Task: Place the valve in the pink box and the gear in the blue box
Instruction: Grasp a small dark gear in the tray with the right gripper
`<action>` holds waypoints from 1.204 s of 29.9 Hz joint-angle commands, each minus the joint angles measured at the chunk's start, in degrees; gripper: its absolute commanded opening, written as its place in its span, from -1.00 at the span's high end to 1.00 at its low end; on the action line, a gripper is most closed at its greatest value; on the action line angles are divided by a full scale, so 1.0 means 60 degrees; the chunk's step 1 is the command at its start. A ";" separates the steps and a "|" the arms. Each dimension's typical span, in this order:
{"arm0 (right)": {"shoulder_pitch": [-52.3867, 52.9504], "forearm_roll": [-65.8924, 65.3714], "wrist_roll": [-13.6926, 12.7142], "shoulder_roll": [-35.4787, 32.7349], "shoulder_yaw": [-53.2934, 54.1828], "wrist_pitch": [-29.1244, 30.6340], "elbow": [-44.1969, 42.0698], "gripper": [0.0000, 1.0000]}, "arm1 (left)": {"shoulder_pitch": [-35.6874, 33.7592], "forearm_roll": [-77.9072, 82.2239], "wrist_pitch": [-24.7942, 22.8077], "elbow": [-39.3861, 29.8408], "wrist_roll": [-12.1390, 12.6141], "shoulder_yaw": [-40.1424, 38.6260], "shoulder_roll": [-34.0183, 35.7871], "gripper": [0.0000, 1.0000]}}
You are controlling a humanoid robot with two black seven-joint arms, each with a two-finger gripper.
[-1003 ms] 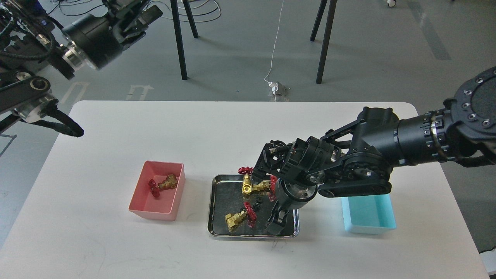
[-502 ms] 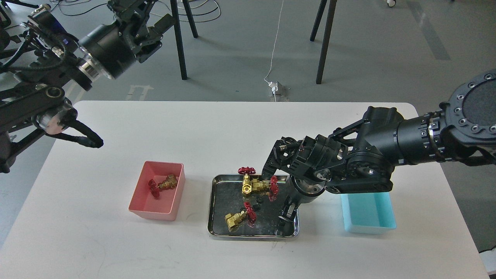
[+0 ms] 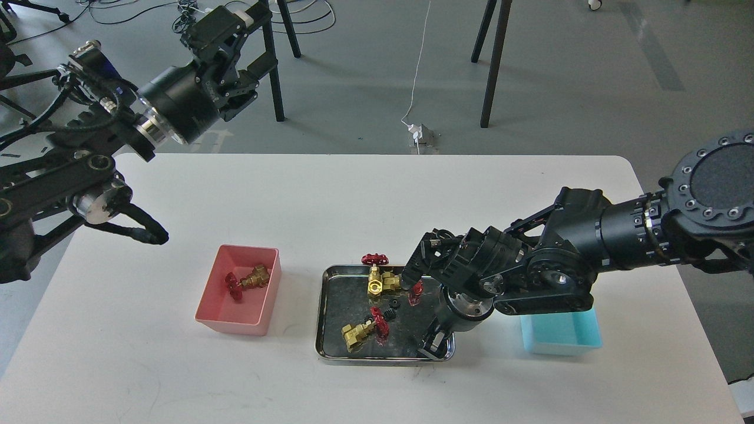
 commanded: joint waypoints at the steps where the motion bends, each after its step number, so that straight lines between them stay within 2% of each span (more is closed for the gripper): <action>1: -0.0161 -0.0001 0.0013 -0.0001 0.0010 -0.0143 -0.0211 -0.12 | 0.0055 -0.0002 0.0001 0.0000 0.0000 -0.0001 -0.0023 -0.80; 20: -0.0439 0.0424 0.0027 -0.0001 -0.0005 -0.0699 -0.0329 -0.07 | 0.0245 0.0013 0.0001 0.0029 0.0000 -0.0001 -0.0272 -0.82; 36: -0.0601 0.0468 0.0013 -0.0001 -0.0151 -0.0890 -0.0300 0.12 | 0.0421 0.0013 0.0001 0.0058 0.0000 -0.0016 -0.0345 -0.83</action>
